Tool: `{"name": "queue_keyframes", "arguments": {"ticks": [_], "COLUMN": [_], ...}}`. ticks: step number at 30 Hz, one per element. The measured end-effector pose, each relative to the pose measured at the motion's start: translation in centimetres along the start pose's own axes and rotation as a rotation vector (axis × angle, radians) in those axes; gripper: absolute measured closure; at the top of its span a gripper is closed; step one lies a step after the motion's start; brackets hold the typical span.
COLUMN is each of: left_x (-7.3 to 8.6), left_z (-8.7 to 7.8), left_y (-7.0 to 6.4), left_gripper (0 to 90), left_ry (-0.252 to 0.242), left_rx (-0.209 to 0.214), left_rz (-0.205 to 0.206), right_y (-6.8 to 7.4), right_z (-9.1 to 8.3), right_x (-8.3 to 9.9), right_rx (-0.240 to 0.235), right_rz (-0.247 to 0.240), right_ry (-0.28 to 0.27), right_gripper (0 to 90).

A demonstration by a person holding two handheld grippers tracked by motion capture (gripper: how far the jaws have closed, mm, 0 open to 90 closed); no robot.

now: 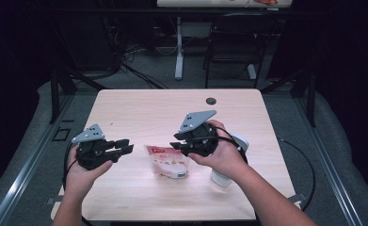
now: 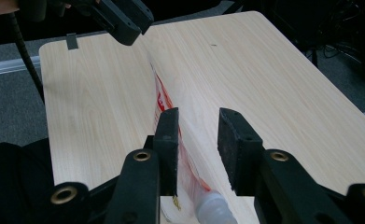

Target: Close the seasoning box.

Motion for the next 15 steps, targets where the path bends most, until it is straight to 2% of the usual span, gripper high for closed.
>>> {"name": "queue_keyframes", "arguments": {"ticks": [15], "left_x": [0.1], "left_z": [0.1], "left_y": [0.2], "left_gripper": [67.8], "left_ry": [0.006], "left_rx": [0.001], "left_rz": [-0.005], "right_y": [1.1], "right_z": [1.2], "right_x": [-0.8], "right_rx": [-0.042], "right_rz": [-0.035], "right_ry": [0.03], "right_gripper": [72.2]}}
Point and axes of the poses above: each handheld gripper's, and its own axes: z roughly forward along the jaws, x roughly out of its underside, y roughly to its left, the point moved 7 cm from there along z, roughly forward along the jaws, and after that the axes turned 9 degrees about x, right-handed, at the moved point
